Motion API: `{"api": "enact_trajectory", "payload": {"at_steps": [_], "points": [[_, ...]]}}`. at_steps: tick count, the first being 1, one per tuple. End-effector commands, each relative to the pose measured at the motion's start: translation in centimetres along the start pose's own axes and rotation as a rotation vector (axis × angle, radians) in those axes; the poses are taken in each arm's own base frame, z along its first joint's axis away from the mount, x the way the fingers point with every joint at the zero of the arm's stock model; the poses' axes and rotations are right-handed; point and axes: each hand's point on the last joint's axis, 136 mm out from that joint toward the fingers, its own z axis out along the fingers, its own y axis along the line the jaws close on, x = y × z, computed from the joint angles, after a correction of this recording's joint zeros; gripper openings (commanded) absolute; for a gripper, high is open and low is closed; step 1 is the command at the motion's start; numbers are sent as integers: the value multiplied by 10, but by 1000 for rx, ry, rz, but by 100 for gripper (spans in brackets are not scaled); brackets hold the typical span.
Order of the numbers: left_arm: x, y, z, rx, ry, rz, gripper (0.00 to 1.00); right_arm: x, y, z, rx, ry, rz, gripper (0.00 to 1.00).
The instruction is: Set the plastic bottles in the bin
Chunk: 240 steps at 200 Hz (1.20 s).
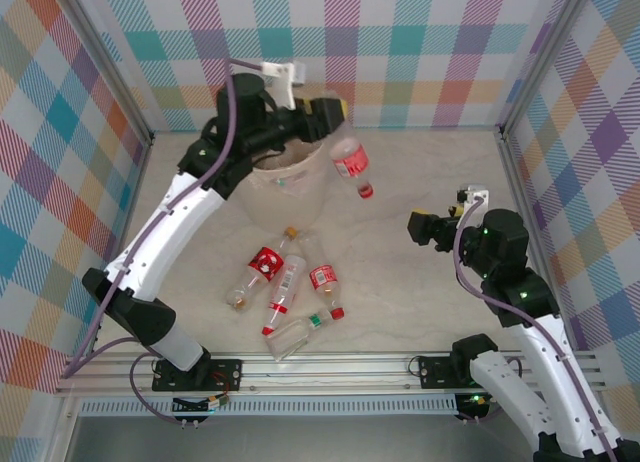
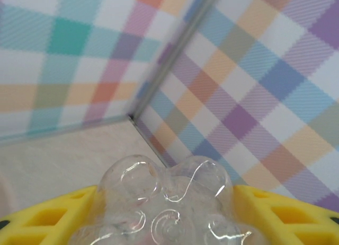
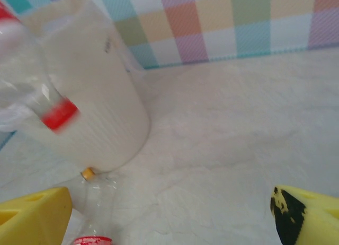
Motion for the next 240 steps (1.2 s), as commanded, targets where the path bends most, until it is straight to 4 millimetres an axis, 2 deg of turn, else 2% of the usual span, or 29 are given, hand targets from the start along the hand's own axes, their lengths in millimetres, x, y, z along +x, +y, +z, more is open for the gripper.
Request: {"api": "enact_trajectory", "payload": {"at_steps": [1,29,44,61,84,121,155,205,240], "points": [[-67,3,-41,-6,-203,10,18,21,-13,4,60,86,53,95],[-122,19,-83,-10,-392,-10,7,26,-14,4,65,112,58,95],[-142,25,-102,-12,-455,-19,5,28,-14,5,64,119,61,95],[-155,36,-117,-53,-481,1,4,30,-14,6,64,134,60,95],[-155,58,-125,-185,-428,67,0,32,-14,8,65,148,58,95],[-121,97,-118,-363,-250,157,0,34,-13,12,56,163,61,95],[-86,121,-102,-388,-117,185,0,37,-10,19,35,188,68,95],[-22,159,-69,-420,156,279,0,44,-8,21,25,211,73,94],[14,174,-54,-432,285,305,0,48,-10,23,28,222,74,94]]}}
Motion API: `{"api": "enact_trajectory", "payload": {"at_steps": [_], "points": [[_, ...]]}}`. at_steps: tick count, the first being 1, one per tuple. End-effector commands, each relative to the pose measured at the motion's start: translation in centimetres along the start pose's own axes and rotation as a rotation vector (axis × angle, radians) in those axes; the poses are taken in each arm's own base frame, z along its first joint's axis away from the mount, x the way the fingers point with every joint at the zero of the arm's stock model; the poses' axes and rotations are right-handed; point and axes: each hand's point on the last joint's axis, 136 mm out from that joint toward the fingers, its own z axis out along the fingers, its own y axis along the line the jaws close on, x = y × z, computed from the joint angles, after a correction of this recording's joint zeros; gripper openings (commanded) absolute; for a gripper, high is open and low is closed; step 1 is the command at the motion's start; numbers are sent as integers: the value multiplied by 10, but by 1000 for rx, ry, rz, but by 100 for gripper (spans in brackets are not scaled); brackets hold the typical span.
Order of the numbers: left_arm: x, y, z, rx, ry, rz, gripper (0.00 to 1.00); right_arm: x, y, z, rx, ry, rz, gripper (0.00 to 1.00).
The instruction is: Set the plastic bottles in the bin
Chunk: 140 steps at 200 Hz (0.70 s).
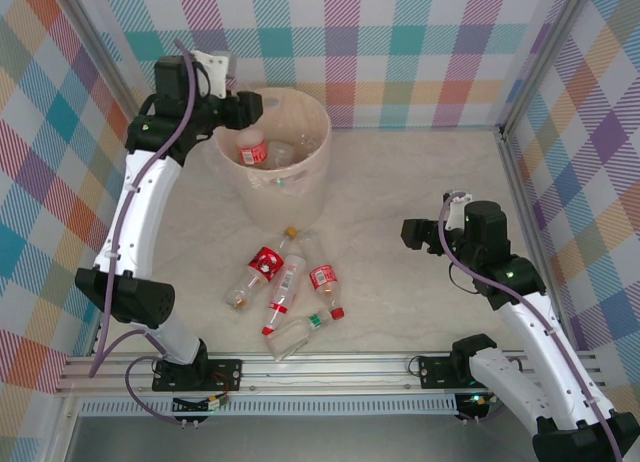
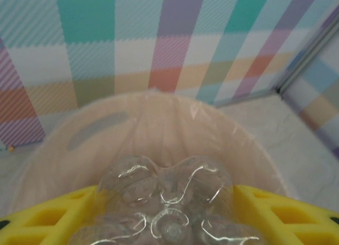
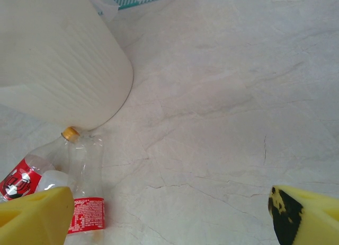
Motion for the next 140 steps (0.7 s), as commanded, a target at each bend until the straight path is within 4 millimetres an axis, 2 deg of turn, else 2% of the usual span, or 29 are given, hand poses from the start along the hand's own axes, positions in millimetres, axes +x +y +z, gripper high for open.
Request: {"api": "enact_trajectory", "payload": {"at_steps": [1,29,42,66,71,74,86,98,117,128,140], "points": [[26,-6,8,1,91,86,0,4,0,2,-9,14,10,94],[49,-6,22,-3,118,79,0,7,-1,6,-9,24,10,94],[60,-11,29,29,135,85,0,7,-1,8,-8,28,6,94],[68,-20,35,83,145,83,0,8,-2,8,-4,33,-6,94],[65,-21,34,90,137,79,8,7,-2,8,-4,33,-11,94],[63,-23,33,97,132,77,17,7,-2,8,-3,33,-12,94],[53,-29,28,129,102,71,58,8,-2,8,-3,36,-15,94],[39,-37,21,167,60,64,79,8,-2,8,-1,38,-15,94],[15,-48,11,212,-7,44,94,10,-2,10,-2,46,-13,94],[4,-53,8,238,-43,20,99,11,-2,11,-4,51,-12,94],[-5,-55,9,251,-75,-12,99,12,-3,12,-4,56,-14,94]]}}
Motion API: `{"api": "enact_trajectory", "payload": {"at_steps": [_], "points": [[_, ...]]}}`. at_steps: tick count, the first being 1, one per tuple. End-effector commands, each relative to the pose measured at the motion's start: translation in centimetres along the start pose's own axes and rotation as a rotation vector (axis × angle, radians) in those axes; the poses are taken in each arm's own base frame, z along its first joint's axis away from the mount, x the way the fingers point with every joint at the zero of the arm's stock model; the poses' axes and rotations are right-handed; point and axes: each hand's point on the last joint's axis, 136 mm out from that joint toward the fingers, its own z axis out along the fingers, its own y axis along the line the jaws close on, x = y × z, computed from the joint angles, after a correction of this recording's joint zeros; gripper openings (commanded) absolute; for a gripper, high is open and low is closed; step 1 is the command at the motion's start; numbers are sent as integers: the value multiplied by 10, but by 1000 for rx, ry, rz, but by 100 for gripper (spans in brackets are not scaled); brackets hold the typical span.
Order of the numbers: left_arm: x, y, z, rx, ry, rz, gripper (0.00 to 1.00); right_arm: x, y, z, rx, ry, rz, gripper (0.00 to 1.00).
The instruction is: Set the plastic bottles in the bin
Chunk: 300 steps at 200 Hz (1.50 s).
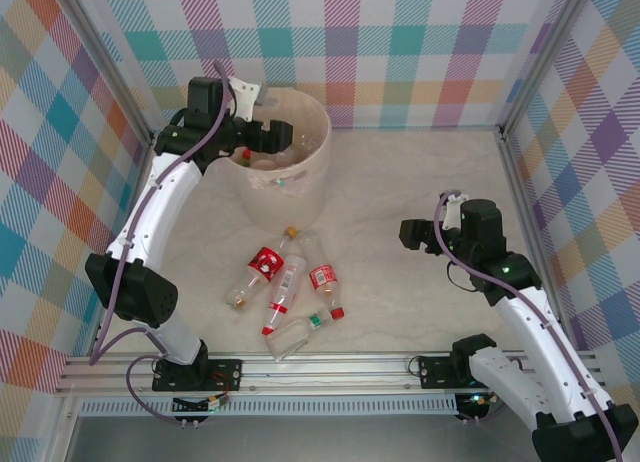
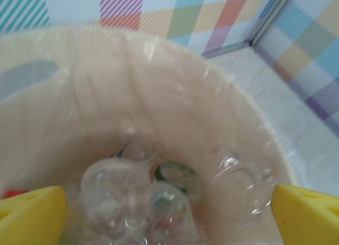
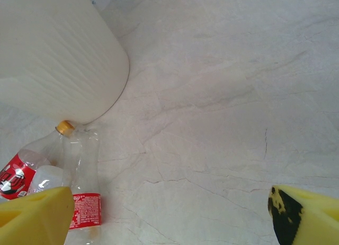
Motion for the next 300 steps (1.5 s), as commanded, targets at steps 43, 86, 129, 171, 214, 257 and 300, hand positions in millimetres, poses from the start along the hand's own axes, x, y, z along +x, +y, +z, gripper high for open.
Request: {"api": "enact_trajectory", "payload": {"at_steps": [43,86,129,171,214,257,300], "points": [[-53,4,-12,-44,-182,-104,80,6,-1,0,-2,26,-32,94],[-33,11,2,-76,-151,-152,43,9,-3,1,4,30,-28,94],[11,1,20,-41,-111,-222,32,12,-3,4,0,39,-21,94],[54,-9,43,-46,-5,-215,25,11,-2,5,-8,42,-15,94],[83,-1,72,-49,41,-241,22,15,5,10,-47,77,18,93],[57,-10,80,19,-23,-239,26,41,20,11,-114,177,101,89],[16,-24,40,16,-72,-177,67,95,60,48,-139,327,78,81]]}}
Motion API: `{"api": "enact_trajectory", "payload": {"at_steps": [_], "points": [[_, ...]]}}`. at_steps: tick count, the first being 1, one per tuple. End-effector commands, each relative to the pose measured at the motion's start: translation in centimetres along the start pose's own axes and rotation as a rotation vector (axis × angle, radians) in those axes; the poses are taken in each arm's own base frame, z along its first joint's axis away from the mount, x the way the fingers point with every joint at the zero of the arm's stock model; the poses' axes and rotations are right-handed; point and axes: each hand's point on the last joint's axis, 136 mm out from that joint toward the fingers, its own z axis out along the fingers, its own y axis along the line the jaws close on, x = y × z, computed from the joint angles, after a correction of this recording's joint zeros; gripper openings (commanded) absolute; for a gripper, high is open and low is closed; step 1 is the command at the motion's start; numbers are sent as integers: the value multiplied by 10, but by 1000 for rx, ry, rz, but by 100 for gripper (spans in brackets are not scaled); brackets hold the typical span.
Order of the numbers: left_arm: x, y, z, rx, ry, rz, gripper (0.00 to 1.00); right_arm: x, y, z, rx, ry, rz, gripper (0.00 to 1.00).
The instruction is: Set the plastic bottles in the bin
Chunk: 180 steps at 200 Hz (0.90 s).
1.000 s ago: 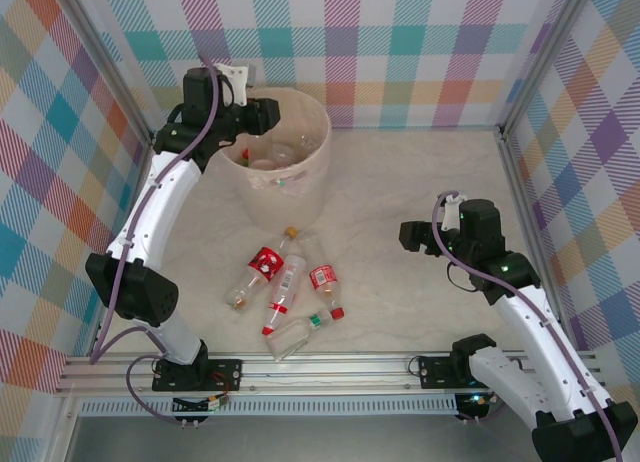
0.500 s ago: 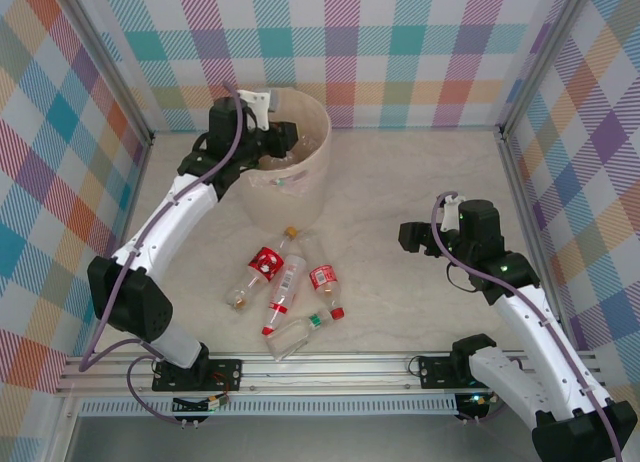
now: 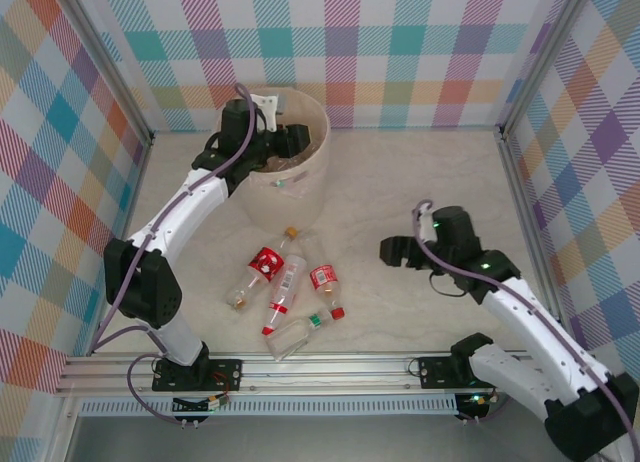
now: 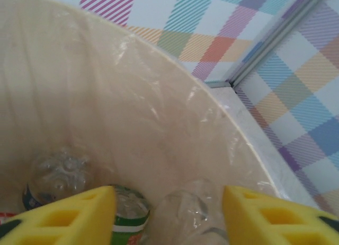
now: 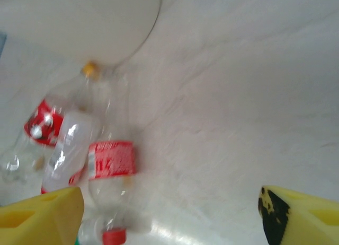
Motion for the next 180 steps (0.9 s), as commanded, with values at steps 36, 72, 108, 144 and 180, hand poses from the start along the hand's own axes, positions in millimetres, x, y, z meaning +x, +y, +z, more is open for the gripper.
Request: {"api": "enact_trajectory", "payload": {"at_steps": [36,72,108,144,180], "points": [[-35,-17,-90,-125,-20,97,92,35,37,69,25,145,-17,77],[-11,-14,-156,-228,17,59,97,43,69,109,-36,224,-59,80],[45,-14,-191,-193,74,-73,98,57,89,146,-102,291,-82,83],[93,-15,-197,-147,177,-218,98,64,83,164,-70,332,-86,81],[120,-2,-187,-136,144,-333,97,76,70,168,-23,366,-71,73]]}}
